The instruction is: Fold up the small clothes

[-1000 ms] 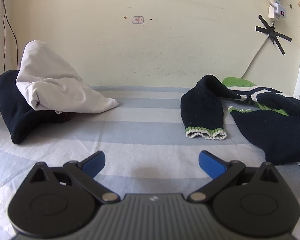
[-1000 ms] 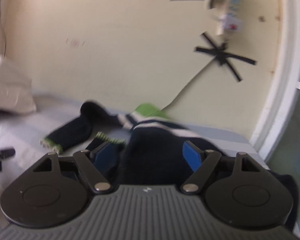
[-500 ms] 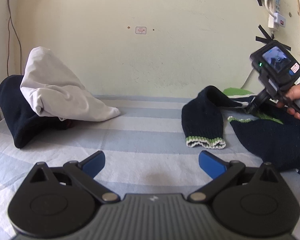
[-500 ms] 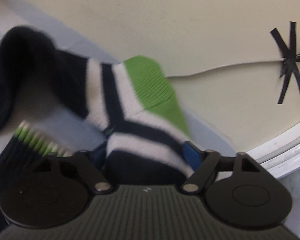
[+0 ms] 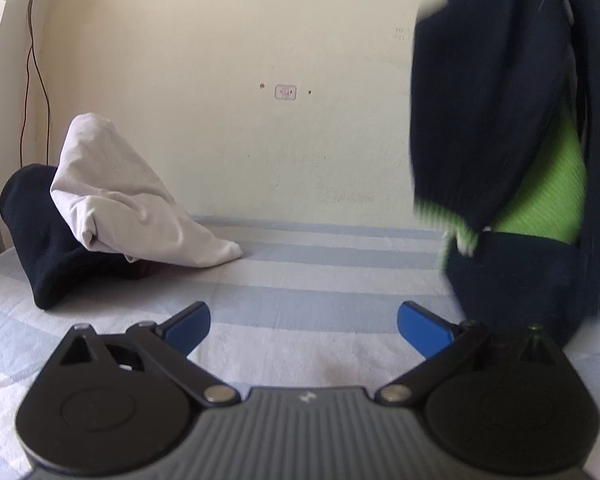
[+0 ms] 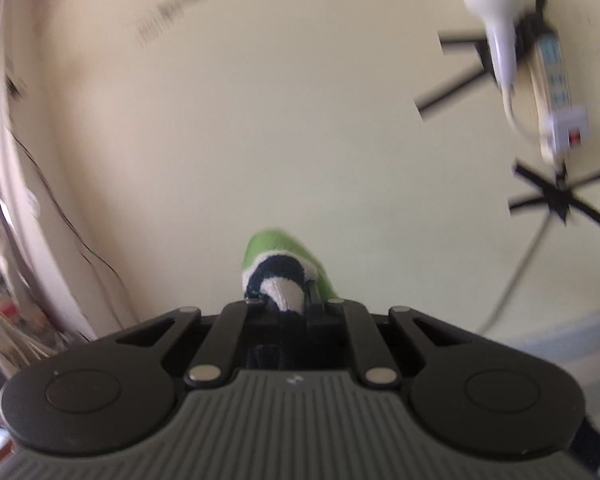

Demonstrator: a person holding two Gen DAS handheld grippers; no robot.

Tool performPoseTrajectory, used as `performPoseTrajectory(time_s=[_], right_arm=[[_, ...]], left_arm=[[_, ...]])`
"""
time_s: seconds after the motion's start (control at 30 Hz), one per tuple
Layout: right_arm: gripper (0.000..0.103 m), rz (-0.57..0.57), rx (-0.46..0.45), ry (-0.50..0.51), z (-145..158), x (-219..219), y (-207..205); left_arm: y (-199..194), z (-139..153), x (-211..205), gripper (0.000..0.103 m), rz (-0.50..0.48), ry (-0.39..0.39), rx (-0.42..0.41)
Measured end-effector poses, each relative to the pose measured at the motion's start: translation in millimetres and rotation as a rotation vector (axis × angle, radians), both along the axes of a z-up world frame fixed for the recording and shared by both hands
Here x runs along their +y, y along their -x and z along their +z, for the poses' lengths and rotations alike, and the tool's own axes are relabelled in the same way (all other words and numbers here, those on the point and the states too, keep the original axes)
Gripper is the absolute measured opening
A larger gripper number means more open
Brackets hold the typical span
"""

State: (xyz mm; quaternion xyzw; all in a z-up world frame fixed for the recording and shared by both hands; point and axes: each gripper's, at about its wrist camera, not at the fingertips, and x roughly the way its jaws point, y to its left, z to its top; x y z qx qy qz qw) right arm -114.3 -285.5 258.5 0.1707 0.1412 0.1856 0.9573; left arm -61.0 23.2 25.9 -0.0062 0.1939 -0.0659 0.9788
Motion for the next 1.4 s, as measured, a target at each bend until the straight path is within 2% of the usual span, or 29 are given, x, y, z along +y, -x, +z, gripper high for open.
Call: performPoseTrajectory(time_s=[0.1, 0.17, 0.3, 0.33, 0.4, 0.47, 0.53, 0.6, 0.7, 0.77, 0.83, 0.9, 0.93, 0.97, 1.03, 1.07, 1.1, 1.2, 1.3, 1.4], right_arm=[[0.012, 0.028, -0.123, -0.092, 36, -10, 42], [0.012, 0.055, -0.181, -0.118, 59, -15, 54], [0.012, 0.110, -0.232, -0.123, 86, -20, 68], [0.012, 0.136, -0.236, -0.130, 93, -33, 57], [0.012, 0.162, -0.233, -0.172, 90, -37, 56], [0.012, 0.199, -0.207, -0.225, 82, -43, 58], [0.012, 0.247, -0.176, -0.253, 72, -55, 61], [0.012, 0.274, -0.172, -0.248, 58, -79, 72], [0.012, 0.188, -0.168, -0.251, 30, -108, 98], [0.012, 0.056, -0.117, -0.264, 0, -134, 119], [0.013, -0.144, -0.037, -0.262, -41, -168, 142], [0.018, -0.375, 0.070, -0.175, -82, -201, 166], [0.030, -0.490, 0.134, -0.079, -103, -212, 178], [0.047, -0.576, 0.218, 0.022, -123, -223, 185], [0.050, -0.700, 0.453, 0.131, -164, -246, 197], [0.050, -0.719, 0.538, 0.157, -180, -256, 203], [0.050, -0.732, 0.564, 0.166, -189, -263, 209], [0.050, -0.762, 0.519, 0.223, -183, -263, 221], [0.052, -0.713, 0.417, 0.262, -166, -261, 210], [0.071, -0.621, 0.318, 0.275, -156, -247, 183]], left_arm=[[5, 4, 2, 0.103, -0.041, 0.022, -0.012], [8, 11, 5, 0.103, -0.074, 0.054, -0.015], [19, 31, 16, 0.103, -0.117, 0.178, -0.060], [21, 35, 17, 0.103, -0.114, 0.188, -0.072], [18, 39, 15, 0.103, -0.118, 0.200, -0.072], [11, 40, 8, 0.103, -0.163, 0.199, -0.046], [2, 41, -3, 0.103, -0.225, 0.191, -0.013], [-8, 37, -14, 0.103, -0.312, 0.193, 0.057], [-9, 28, -30, 0.103, -0.381, 0.179, 0.101], [-7, 23, -37, 0.103, -0.414, 0.164, 0.116], [-6, 21, -40, 0.103, -0.447, 0.145, 0.132], [-5, 24, -44, 0.103, -0.473, 0.123, 0.134], [-5, 27, -46, 0.103, -0.485, 0.114, 0.132], [-5, 32, -49, 0.103, -0.500, 0.106, 0.129], [-7, 40, -60, 0.103, -0.536, 0.087, 0.131], [-9, 42, -67, 0.103, -0.560, 0.072, 0.136], [-9, 43, -76, 0.103, -0.583, 0.055, 0.141], [-8, 43, -108, 0.103, -0.684, 0.010, 0.177], [-1, 35, -138, 0.103, -0.776, -0.034, 0.219], [0, 22, -159, 0.103, -0.798, -0.063, 0.283]])
